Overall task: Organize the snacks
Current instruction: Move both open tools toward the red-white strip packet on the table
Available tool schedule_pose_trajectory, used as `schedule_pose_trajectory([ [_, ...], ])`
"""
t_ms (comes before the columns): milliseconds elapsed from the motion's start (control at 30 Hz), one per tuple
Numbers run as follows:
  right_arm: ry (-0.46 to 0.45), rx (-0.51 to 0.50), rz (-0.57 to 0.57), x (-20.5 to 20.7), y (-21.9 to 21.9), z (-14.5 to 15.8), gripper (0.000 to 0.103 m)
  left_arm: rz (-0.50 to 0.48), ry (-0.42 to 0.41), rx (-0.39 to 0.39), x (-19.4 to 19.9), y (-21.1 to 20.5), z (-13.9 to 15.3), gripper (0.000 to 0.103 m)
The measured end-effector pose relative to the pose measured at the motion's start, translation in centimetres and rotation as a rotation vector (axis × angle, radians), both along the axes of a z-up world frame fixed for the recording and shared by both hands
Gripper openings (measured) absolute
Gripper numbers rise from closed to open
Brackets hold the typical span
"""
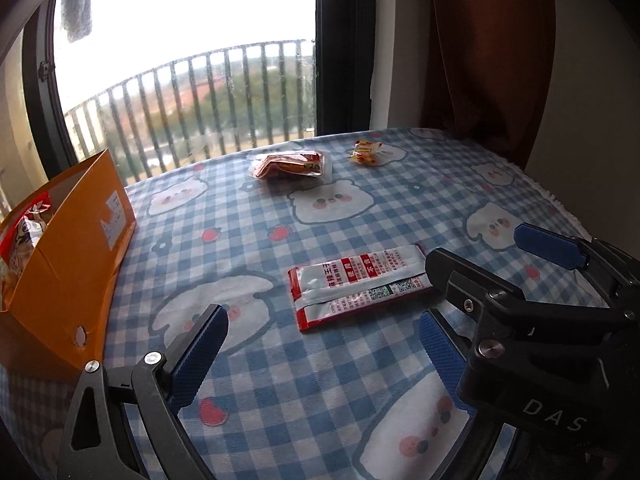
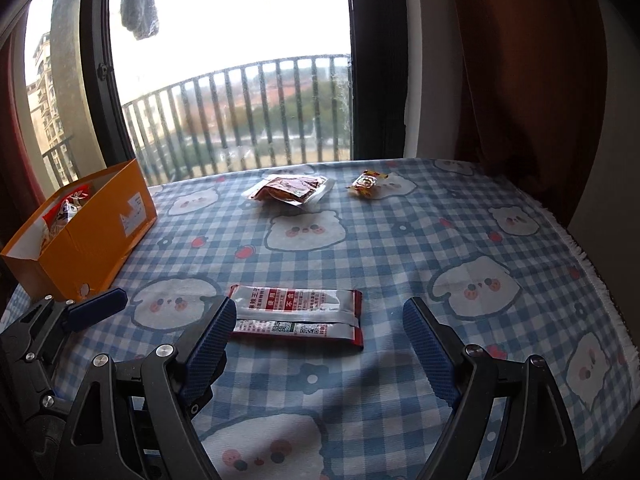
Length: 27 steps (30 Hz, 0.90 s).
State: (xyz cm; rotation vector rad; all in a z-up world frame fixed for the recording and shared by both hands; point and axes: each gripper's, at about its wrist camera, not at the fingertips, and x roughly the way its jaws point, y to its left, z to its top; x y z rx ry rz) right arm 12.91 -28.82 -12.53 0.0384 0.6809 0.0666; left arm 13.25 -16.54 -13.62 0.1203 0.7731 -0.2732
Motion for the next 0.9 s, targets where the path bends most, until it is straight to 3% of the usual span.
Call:
schedule_pose_trajectory([
  [200,0.077,0.011,-0.020,2.0,-1.5,-2.7,0.087,-0.050,0.071,0.079,2.4,-2.2,-3.0,0.097],
  [467,0.127,0.025,-0.031,4.2,-2.9,-4.4,0.087,-0.082,0.109,0.139,6.2,-4.4,-4.8,0.098],
  [900,0.153,0.080,-0.078,7.0,-4.8,-5.1,0.087,-0.090,0.119,0.073,9.2,-5.5,-5.0,0.095],
])
